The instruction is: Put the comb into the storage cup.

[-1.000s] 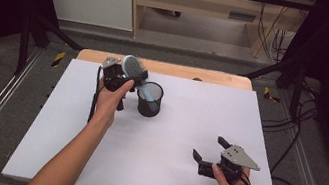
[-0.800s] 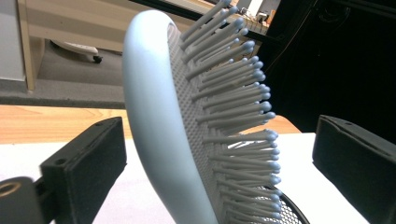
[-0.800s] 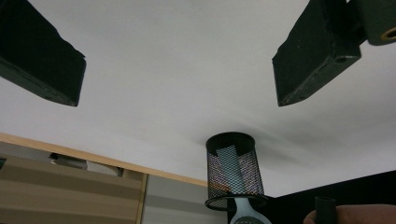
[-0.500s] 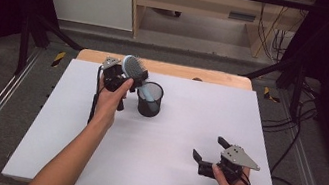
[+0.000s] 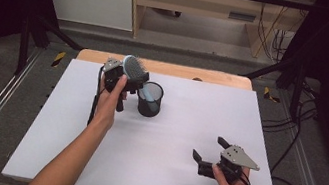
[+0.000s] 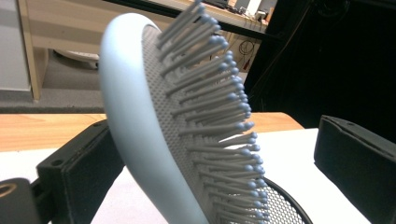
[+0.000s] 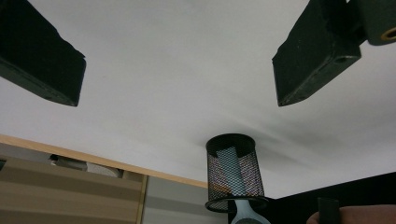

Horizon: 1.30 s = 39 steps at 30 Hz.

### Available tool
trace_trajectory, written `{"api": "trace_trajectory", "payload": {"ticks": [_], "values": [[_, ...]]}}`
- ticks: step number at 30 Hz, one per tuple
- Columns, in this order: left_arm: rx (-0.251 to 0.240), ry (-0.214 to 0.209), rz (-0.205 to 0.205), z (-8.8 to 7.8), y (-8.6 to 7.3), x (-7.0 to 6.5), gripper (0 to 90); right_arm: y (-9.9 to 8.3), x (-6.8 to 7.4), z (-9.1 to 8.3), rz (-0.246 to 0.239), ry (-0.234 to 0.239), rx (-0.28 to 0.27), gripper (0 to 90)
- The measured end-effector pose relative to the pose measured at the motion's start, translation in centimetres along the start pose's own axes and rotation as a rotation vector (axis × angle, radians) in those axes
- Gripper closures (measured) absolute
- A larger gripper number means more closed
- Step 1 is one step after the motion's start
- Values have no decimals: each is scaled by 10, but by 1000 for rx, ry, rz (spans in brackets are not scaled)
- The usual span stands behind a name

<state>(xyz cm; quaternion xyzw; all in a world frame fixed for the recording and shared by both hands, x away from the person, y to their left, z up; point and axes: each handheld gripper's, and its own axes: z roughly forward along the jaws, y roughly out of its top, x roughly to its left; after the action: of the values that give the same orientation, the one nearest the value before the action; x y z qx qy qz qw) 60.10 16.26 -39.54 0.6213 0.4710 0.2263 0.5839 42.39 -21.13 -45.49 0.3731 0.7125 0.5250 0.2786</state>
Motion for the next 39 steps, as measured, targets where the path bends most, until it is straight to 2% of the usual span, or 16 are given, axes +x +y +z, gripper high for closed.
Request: {"api": "trace_trajectory", "payload": {"ticks": [14,19,29,35,39], "values": [[-9,9,20,-4,-1,1,22,0,-1,0,5,-2,-2,28],[3,15,64,-5,-3,-1,22,0,-1,0,6,-4,-3,28],[-7,27,70,-12,-3,0,23,0,-1,-1,7,-4,-3,28],[-7,55,122,-16,-5,-1,23,0,-2,-2,13,-11,-5,27],[-2,52,121,-18,-8,-2,22,0,-3,-2,12,-11,-4,27]]}}
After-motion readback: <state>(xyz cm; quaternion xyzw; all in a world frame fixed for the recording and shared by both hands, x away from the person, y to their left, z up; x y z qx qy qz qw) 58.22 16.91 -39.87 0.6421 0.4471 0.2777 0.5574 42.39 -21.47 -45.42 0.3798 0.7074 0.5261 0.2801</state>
